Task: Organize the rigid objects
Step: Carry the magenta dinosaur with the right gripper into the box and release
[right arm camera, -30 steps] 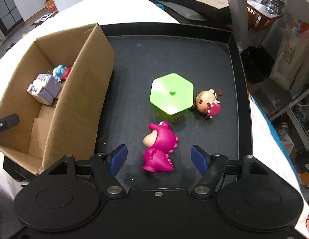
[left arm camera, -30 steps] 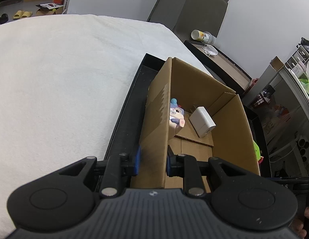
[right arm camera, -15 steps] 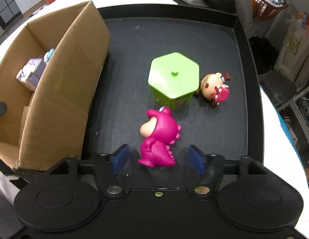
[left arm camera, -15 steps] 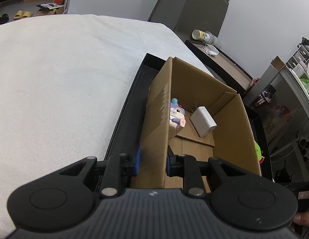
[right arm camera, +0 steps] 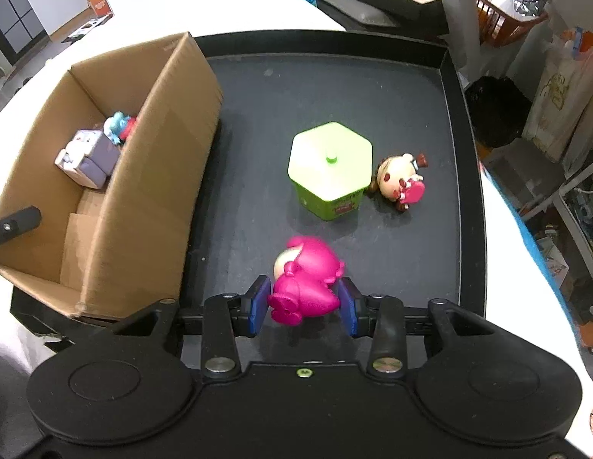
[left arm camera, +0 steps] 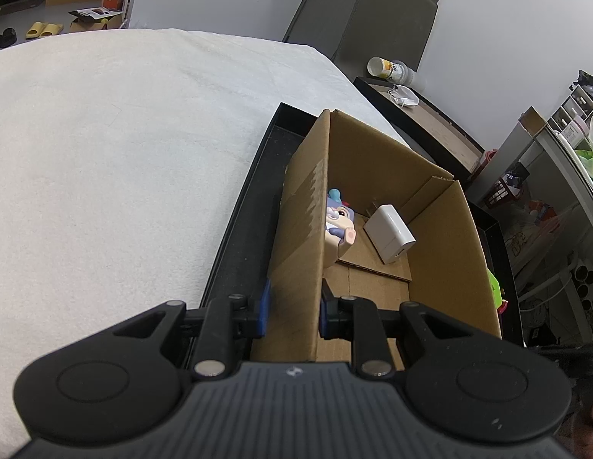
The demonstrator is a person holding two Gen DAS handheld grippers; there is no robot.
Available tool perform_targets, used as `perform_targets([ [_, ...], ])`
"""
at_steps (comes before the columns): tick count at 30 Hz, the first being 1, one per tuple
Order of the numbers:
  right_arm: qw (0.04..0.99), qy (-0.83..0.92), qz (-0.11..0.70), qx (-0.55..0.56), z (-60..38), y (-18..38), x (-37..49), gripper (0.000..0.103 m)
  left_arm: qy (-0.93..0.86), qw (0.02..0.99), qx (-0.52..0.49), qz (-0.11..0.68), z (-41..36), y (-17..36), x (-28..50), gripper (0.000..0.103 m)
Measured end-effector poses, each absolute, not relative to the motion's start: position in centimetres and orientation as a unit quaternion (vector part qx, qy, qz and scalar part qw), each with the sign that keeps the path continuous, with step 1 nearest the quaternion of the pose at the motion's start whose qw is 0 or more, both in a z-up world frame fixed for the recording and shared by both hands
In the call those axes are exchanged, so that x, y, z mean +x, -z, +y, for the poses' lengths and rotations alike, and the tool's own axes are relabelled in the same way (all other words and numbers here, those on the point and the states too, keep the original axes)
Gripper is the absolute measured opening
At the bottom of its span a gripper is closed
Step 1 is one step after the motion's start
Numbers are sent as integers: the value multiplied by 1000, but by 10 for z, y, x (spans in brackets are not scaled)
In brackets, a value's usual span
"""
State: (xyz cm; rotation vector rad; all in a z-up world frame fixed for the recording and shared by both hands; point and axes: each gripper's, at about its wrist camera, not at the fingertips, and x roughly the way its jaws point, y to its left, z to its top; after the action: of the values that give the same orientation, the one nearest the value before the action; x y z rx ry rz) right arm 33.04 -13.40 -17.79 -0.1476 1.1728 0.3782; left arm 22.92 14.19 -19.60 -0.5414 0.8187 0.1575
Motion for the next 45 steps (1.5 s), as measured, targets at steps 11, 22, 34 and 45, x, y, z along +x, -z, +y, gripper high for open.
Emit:
perform_targets([
  [11,827,-187,524,-80,-122,148,336,38,-74,878,-265,392,143,196,229,23],
  [22,838,-194,501,-94,-103,120,342,38,-71,878,-267,392,143,196,229,23],
  [34,852,-216,465,-107,-70,79,353,38,-68,877,-268,392,144,196,228,23],
  [45,850,-244,452,-117,-29,67,354,38,-66,876,-275,391,146,198,228,23],
])
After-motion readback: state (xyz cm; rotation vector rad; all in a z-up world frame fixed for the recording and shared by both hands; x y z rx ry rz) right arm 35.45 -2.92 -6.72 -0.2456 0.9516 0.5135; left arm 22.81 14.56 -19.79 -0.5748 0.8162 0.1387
